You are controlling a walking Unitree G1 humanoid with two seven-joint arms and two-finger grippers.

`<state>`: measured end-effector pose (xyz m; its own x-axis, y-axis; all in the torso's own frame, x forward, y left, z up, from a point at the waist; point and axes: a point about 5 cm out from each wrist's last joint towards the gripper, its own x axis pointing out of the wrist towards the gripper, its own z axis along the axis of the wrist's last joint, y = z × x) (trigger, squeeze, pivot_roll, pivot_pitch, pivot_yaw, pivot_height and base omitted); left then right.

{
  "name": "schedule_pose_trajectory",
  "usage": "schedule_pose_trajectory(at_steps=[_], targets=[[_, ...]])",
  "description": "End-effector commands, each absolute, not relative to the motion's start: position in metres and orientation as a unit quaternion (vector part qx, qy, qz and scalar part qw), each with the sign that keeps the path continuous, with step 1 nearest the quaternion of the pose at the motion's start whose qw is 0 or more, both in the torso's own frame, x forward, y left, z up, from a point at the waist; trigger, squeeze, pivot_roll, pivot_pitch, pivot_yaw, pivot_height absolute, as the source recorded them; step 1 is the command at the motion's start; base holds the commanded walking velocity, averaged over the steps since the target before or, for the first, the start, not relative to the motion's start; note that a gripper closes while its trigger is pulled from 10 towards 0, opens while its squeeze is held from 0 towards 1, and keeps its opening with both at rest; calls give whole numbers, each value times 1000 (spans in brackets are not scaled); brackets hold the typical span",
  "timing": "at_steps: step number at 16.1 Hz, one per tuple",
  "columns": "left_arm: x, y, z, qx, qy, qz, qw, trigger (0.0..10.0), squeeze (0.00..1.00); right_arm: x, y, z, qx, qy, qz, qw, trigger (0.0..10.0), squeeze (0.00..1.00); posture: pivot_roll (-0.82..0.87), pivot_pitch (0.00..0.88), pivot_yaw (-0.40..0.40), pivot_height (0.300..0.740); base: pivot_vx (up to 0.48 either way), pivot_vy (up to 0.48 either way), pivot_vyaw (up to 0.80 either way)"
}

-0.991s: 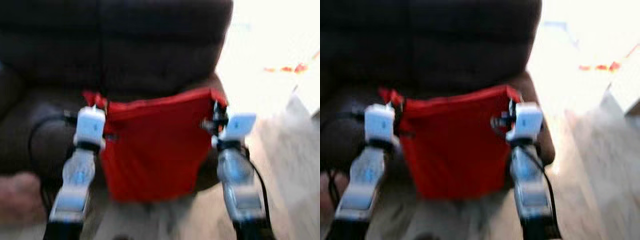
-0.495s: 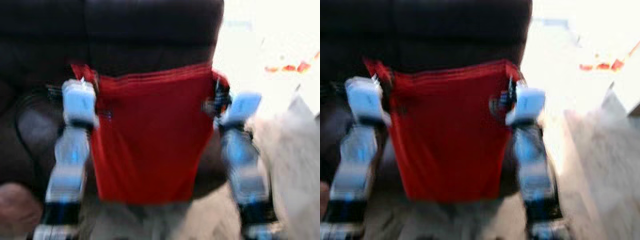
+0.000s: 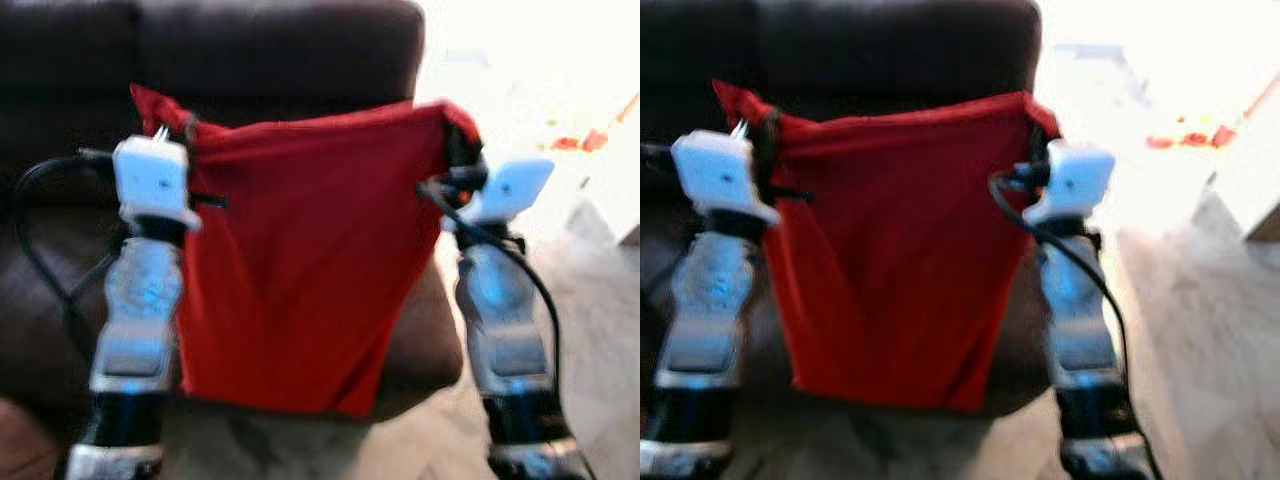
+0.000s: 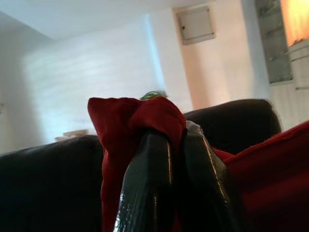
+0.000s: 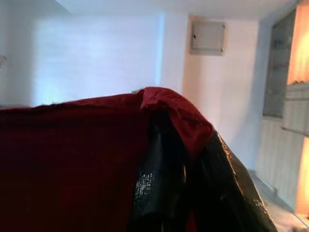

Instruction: Move the pillow to the sofa from floor

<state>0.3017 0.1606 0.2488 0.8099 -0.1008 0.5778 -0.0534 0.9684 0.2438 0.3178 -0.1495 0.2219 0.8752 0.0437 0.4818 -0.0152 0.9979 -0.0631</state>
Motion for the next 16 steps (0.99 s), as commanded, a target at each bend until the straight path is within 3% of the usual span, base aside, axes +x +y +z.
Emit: schedule_pose_trajectory(at_steps=[1, 8, 9, 10, 13, 14, 15, 16], targets=[[298, 173, 262, 129, -333, 13, 934, 10000, 0, 314, -155, 246, -13, -299, -6, 954, 10000, 0, 84, 19, -42, 740, 307, 0, 0], [298, 173, 262, 129, -333, 13, 934, 10000, 0, 314, -155, 246, -13, -299, -6, 954, 10000, 0, 84, 19, -42, 740, 307, 0, 0], [313, 198, 299, 146, -375, 78, 912, 10000, 0, 337, -141, 303, -12, -357, 32, 933, 10000, 0, 94, 0, -67, 740, 281, 0, 0], [317, 209, 313, 150, -391, 107, 902, 10000, 0, 343, -134, 322, -13, -374, 46, 926, 10000, 0, 92, 0, -67, 740, 274, 0, 0], [316, 219, 313, 147, -389, 148, 897, 10000, 0, 346, -131, 319, -15, -362, 54, 931, 10000, 0, 87, 3, -70, 740, 265, 0, 0], [319, 224, 310, 138, -377, 158, 902, 10000, 0, 350, -128, 314, -26, -346, 64, 936, 10000, 0, 86, 2, -70, 740, 244, 0, 0], [332, 218, 296, 135, -326, 118, 928, 10000, 0, 358, -128, 305, -37, -325, 62, 943, 10000, 0, 95, 3, -73, 740, 0, 0, 0], [335, 215, 289, 141, -313, 102, 934, 10000, 0, 363, -129, 299, -36, -309, 56, 949, 10000, 0, 96, 6, -73, 740, 0, 0, 0]])
